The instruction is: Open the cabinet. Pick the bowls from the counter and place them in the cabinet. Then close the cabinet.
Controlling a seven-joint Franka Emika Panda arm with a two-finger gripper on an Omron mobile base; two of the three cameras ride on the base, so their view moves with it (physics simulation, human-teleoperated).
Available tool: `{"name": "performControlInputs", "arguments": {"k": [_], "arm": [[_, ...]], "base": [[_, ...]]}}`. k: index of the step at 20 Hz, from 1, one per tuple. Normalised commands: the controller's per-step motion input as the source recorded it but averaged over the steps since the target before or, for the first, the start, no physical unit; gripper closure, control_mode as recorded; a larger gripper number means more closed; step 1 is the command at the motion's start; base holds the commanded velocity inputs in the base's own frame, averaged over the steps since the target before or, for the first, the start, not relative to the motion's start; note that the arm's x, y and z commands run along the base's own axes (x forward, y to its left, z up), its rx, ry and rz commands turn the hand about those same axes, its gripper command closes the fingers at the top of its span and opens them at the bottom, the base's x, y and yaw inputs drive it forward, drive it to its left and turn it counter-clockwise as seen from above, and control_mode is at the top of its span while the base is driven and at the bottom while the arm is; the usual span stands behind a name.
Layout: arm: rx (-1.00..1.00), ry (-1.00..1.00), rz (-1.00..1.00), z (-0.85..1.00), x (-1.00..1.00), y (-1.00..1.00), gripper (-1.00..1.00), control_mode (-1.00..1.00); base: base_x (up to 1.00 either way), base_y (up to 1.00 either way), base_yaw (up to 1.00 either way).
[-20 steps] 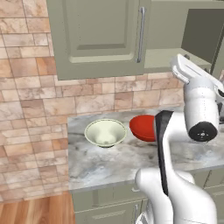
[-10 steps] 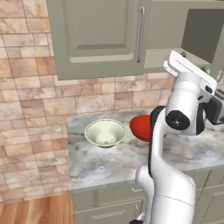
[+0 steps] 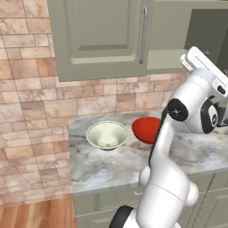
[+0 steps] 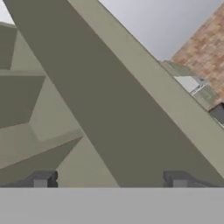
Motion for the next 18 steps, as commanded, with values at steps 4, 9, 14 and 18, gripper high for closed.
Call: {"name": "performControlInputs", "arguments": {"k": [4,9,14,18], "arm": [[0.13,-0.02,-0.22,0.0,-0.31,-1.0,-1.0,-1.0],[0.07,-0.15,-0.14,-0.07,-0.2,-1.0,-1.0,-1.0],[0.0,-0.21,-0.04,-0.12,-0.01,-0.47,-1.0,-1.0],[0.0,-0.19,0.0,-0.23,0.0,-0.13,-1.0,-1.0]], "base": [[0.0,0.0,0.0],[0.0,0.0,0.0],[0.0,0.0,0.0],[0.0,0.0,0.0]]}}
